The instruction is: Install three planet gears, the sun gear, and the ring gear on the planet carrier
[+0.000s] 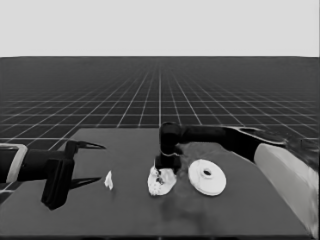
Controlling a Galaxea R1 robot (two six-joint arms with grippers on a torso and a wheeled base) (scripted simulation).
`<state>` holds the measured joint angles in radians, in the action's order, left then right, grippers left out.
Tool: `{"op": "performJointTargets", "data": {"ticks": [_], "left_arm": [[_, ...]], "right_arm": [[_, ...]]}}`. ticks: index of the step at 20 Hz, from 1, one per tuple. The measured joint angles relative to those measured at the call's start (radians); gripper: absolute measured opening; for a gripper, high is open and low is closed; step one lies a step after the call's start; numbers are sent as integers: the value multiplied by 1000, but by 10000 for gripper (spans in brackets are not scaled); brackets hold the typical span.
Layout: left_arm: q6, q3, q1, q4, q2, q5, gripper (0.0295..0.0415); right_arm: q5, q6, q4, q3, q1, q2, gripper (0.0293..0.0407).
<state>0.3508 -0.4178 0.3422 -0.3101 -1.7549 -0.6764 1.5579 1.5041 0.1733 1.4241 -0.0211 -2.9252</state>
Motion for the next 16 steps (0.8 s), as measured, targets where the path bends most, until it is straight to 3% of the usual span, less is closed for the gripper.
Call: {"op": "performJointTargets", "data": {"ticks": [3,8,11,16], "left_arm": [[0,0,0,0,0,0,385],[0,0,0,0,0,0,385],[0,0,0,0,0,0,385],[0,0,0,0,0,0,385]], "right_arm": [[-13,-93,-10,195,-7,-103,310],[-16,-120,-12,250,-7,-129,310],[-44,-154,83,304,92,-144,310],[-53,-166,104,323,114,-149,310]]}}
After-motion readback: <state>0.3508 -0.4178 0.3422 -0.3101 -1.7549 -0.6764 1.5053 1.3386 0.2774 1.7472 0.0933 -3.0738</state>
